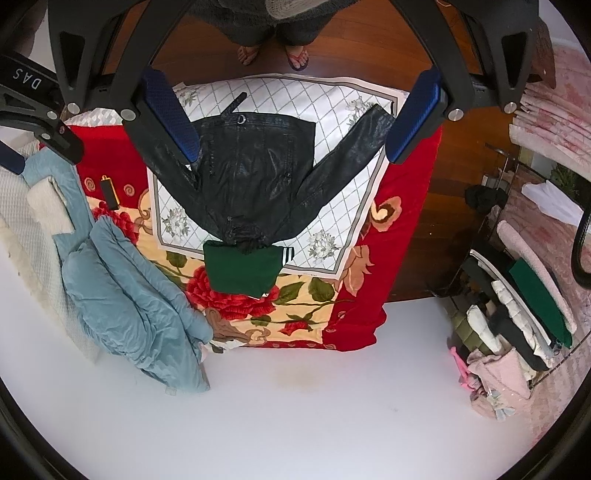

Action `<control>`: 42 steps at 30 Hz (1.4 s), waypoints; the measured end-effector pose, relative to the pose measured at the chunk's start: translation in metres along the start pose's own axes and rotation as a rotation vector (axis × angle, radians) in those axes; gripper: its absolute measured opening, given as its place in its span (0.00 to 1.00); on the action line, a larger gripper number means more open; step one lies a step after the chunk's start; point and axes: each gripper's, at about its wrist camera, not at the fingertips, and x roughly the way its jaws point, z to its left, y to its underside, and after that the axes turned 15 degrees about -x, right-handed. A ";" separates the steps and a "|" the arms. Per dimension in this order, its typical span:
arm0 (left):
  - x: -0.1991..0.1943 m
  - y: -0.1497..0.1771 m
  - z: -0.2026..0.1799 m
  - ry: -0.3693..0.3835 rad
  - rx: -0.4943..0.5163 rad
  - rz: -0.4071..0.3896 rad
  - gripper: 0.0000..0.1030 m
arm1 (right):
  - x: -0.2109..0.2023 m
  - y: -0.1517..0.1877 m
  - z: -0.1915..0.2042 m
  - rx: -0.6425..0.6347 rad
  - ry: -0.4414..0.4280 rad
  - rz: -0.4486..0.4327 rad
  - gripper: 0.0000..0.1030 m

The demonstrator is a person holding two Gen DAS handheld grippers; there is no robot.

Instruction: Fold large clothes

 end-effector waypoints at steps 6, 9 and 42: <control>0.046 -0.008 -0.004 -0.017 0.025 -0.001 1.00 | 0.048 -0.006 -0.010 0.065 0.021 0.024 1.00; 0.086 -0.011 -0.013 -0.042 0.036 -0.033 1.00 | 0.102 -0.001 -0.030 0.145 -0.004 0.026 1.00; 0.609 0.146 -0.188 -0.272 0.291 0.301 1.00 | 0.678 0.340 -0.219 1.717 -0.035 0.018 0.23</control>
